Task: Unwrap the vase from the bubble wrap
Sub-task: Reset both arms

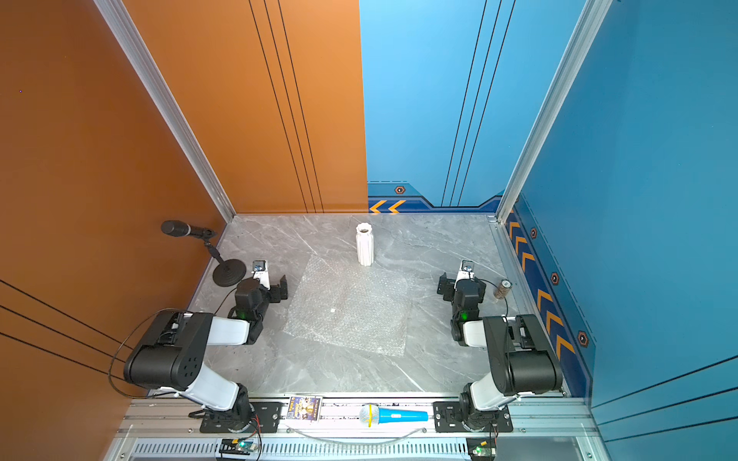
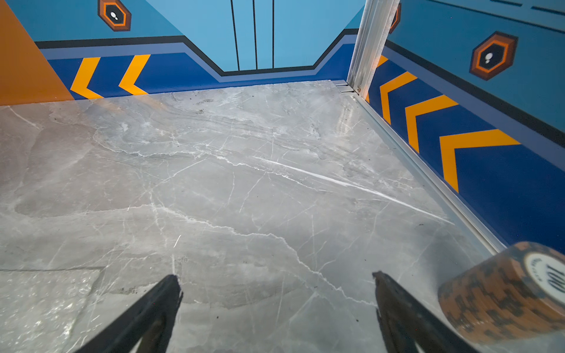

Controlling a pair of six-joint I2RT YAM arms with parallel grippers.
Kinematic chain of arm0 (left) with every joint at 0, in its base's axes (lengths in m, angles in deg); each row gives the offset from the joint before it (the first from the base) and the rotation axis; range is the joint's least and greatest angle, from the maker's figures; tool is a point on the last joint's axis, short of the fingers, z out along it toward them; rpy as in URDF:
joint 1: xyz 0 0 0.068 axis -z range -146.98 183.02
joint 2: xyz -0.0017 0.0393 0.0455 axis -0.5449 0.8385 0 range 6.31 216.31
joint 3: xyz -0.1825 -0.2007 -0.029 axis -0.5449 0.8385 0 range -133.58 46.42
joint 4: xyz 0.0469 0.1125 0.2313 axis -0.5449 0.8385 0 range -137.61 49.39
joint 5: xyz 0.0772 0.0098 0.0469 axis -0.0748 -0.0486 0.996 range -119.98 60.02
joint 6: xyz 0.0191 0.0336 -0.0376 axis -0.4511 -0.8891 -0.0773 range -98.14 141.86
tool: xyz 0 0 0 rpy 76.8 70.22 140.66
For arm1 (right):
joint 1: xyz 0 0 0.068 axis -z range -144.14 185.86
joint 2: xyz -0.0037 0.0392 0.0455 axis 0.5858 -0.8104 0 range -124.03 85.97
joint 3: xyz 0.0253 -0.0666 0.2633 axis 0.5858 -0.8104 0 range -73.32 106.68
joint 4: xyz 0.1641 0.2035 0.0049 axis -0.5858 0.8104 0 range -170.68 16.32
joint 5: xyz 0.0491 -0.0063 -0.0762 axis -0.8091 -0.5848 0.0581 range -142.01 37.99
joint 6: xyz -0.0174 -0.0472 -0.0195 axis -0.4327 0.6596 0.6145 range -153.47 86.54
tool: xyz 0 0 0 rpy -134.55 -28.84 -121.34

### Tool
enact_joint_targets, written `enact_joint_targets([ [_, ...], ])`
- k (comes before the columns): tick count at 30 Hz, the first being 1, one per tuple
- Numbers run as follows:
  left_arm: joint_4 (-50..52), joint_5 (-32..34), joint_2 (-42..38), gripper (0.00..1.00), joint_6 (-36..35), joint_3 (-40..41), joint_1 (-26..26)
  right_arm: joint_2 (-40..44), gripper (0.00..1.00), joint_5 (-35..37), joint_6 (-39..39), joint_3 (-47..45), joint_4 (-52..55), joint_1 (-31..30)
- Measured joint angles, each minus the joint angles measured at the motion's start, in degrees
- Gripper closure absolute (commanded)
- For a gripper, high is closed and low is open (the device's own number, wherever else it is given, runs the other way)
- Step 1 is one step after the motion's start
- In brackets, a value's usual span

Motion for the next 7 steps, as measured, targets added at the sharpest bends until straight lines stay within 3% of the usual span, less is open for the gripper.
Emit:
enact_joint_targets([
  [7, 0.02, -0.02, 0.0, 0.02, 0.0, 0.0, -0.15, 0.0, 0.0, -0.02, 0.0, 0.44, 0.46, 0.02],
])
